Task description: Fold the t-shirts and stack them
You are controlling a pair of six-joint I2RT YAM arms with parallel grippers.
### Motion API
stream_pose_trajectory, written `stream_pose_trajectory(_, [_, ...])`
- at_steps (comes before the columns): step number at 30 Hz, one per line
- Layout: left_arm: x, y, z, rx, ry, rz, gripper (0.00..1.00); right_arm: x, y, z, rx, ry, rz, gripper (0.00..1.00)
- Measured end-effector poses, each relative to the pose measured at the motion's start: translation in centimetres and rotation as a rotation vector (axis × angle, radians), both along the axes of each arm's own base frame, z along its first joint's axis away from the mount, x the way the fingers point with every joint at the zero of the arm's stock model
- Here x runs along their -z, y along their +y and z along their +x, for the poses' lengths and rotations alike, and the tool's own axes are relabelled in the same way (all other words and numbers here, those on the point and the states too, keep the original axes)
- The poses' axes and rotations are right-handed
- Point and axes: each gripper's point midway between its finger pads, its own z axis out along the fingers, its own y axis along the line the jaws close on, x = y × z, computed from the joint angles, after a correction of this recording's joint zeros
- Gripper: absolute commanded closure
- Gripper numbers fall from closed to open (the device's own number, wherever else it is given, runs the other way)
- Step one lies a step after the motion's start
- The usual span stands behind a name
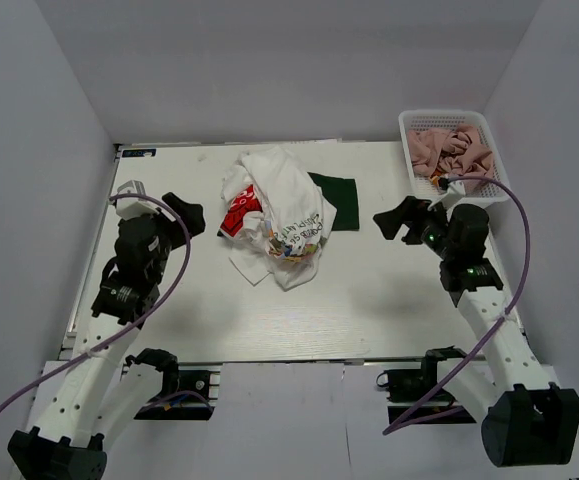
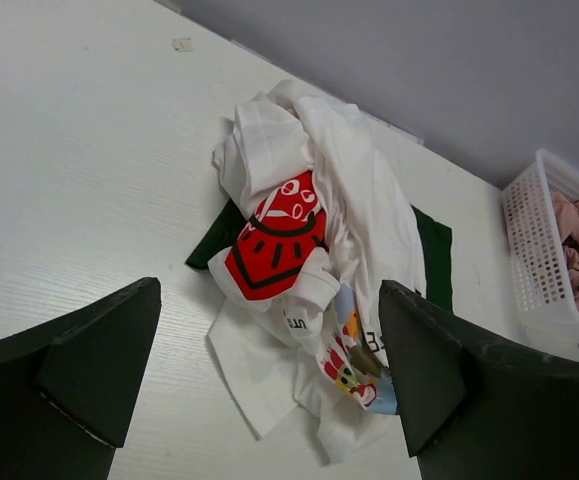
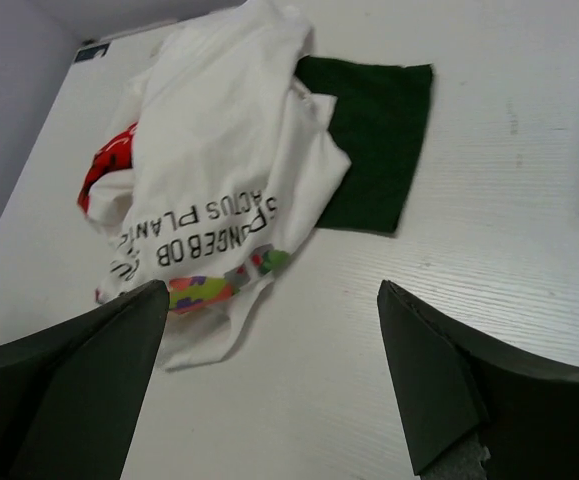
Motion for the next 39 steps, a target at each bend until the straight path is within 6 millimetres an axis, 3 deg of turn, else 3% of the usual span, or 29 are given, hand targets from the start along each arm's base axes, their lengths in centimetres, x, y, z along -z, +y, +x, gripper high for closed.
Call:
stream_pose_trajectory(5, [-0.1,-0.1,-0.1,0.009,-0.006,0.005,0.00,-0.9,5.0,-0.4,-0.225,-0.044,0.002,0.10])
stream_pose_trajectory(11, [2.6,0.3,0.5,-0.022,0.097,0.036,0.00,-1.8,15.3,0.1,-0.460,-0.101,-0.158,0.10])
stream_pose_trajectory(13, [3.6,0.7,0.6,-0.047,0.138,0.045,0.00,-0.7,18.3,0.6,-0.476,-0.104,-0.248,0.10])
stream_pose_trajectory(14, [3.9,0.8,0.6,-0.057,0.153,0.047,0.00,0.4,20.4,0.4,-0.501,-0.093,-0.288,0.10])
stream_pose_trajectory(17, [4.6,1.4,0.5,-0.093,0.186,0.055,0.00,4.7,23.5,0.8,-0.505,-0.044,-0.424,0.10])
stream_pose_trajectory(21, [4.7,2.3,0.3,-0.150,0.202,0.060,0.00,12.0,23.3,2.2,-0.426,0.072,-0.587,0.10])
stream_pose_trajectory(24, [4.6,2.8,0.2,-0.183,0.203,0.060,0.00,15.0,22.2,2.8,-0.367,0.132,-0.644,0.12])
stream_pose_trajectory(25, [4.6,3.1,0.1,-0.196,0.208,0.064,0.00,15.3,22.1,3.0,-0.347,0.139,-0.648,0.21])
stream_pose_trajectory(26, [4.7,3.3,0.0,-0.207,0.211,0.065,0.00,15.3,21.9,3.2,-0.330,0.140,-0.647,0.30])
stream_pose_trajectory(29, [4.8,3.5,-0.1,-0.217,0.217,0.068,0.00,14.7,21.9,3.8,-0.276,0.123,-0.618,0.88])
stream_pose_trajectory(30, [4.7,3.4,-0.2,-0.214,0.217,0.067,0.00,14.5,21.8,4.1,-0.253,0.118,-0.607,0.99])
stream_pose_trajectory(35, [3.6,3.0,-0.6,-0.183,0.152,0.038,0.00,12.4,20.0,5.7,-0.100,0.118,-0.602,1.00])
stream_pose_trajectory(39, [2.1,2.7,-1.5,-0.141,0.078,0.016,0.00,6.5,18.8,9.1,0.061,0.050,-0.600,1.00])
